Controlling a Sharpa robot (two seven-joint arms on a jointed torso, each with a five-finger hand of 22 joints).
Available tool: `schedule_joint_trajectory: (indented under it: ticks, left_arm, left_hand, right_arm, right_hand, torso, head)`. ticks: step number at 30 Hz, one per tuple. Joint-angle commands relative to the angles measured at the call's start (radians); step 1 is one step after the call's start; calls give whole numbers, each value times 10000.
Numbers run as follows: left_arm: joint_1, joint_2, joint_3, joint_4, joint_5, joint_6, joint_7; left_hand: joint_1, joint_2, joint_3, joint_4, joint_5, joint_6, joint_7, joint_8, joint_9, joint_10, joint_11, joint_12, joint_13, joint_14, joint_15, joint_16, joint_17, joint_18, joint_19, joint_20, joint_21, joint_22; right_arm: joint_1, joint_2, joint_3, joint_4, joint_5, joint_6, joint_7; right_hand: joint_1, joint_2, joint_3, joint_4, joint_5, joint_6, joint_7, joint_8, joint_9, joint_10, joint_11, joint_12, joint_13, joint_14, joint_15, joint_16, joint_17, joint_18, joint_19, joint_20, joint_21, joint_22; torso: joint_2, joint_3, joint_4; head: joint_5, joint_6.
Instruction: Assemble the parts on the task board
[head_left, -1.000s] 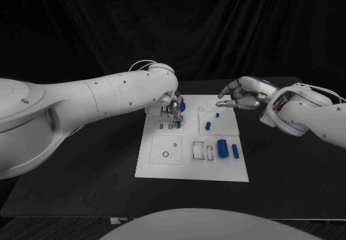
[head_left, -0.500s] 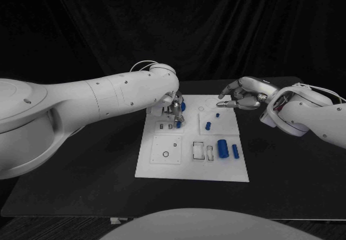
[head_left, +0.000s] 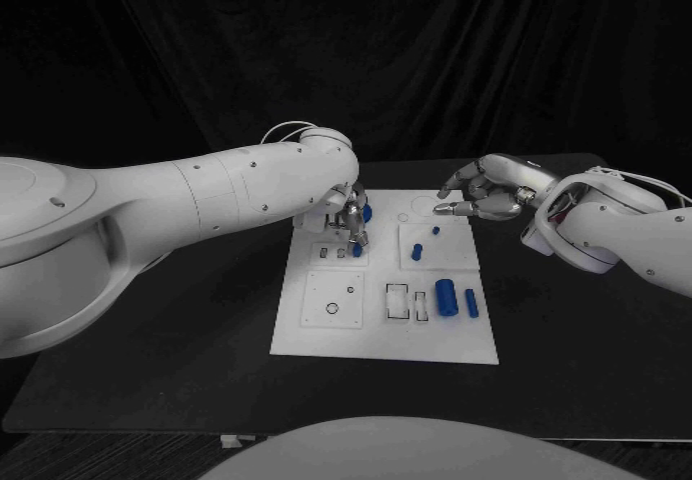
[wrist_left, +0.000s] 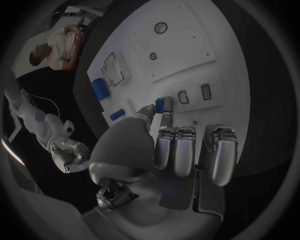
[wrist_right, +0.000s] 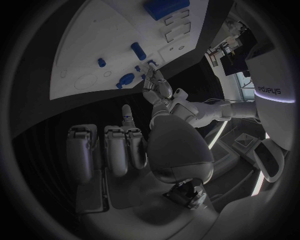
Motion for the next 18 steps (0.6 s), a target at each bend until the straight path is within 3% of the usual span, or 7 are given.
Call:
schedule_joint_trajectory:
  ticks: [1, 7, 16, 18]
  left_arm:
    - [-28, 15, 7, 3, 69, -24, 158]
    - [-28, 5, 7, 1, 69, -49, 164]
    - [-29, -9, 7, 19, 69, -72, 139]
    - [-29, -14, 7, 32, 69, -86, 122]
  left_hand:
    - [211, -19, 278, -172, 77, -92, 4, 87, 156, 1058, -72, 35, 2627, 1073, -79, 65, 2634, 67, 726, -99, -72, 2142]
    - [172, -200, 965, -614, 315, -195, 0, 246, 601, 1058, -87, 35, 2627, 1073, -95, 65, 2634, 68, 726, -114, -84, 2141]
    - [-70, -361, 1621, -1001, 362, -295, -32, 525, 1157, 1058, -116, 35, 2627, 1073, -118, 65, 2634, 69, 728, -137, -95, 2144]
    - [-200, -441, 1914, -1174, 475, -308, -60, 710, 1475, 1058, -143, 35, 2627, 1073, -141, 65, 2634, 69, 732, -157, -97, 2150]
  right_arm:
    - [-23, 5, 7, -3, -7, 93, -188]
    - [-24, 11, 7, -11, -7, 114, -200]
    - [-26, 15, 7, -19, -7, 121, -202]
    - [-26, 14, 7, -23, -7, 120, -201]
  right_hand:
    - [28, 69, -72, 12, -30, 71, 6, 68, 15, 1042, 43, 26, 2631, 1041, 77, 26, 2635, -159, 1079, 71, 27, 2630]
    - [31, 71, -73, 9, -29, 73, 7, 69, 14, 1042, 45, 26, 2631, 1041, 77, 26, 2635, -159, 1079, 71, 27, 2630]
    - [38, 73, -76, 3, -28, 75, 8, 71, 14, 1042, 47, 26, 2631, 1041, 79, 26, 2635, -156, 1073, 73, 17, 2626]
    - [38, 73, -76, 3, -28, 75, 8, 71, 14, 1042, 47, 26, 2631, 1041, 79, 26, 2635, -156, 1073, 73, 17, 2626]
  torso:
    - [4, 2, 6]
    - [-1, 0, 6]
    - [2, -2, 9]
    - [2, -1, 11]
  head:
    - [1, 2]
    - [6, 2]
    - [12, 2]
    - [11, 2]
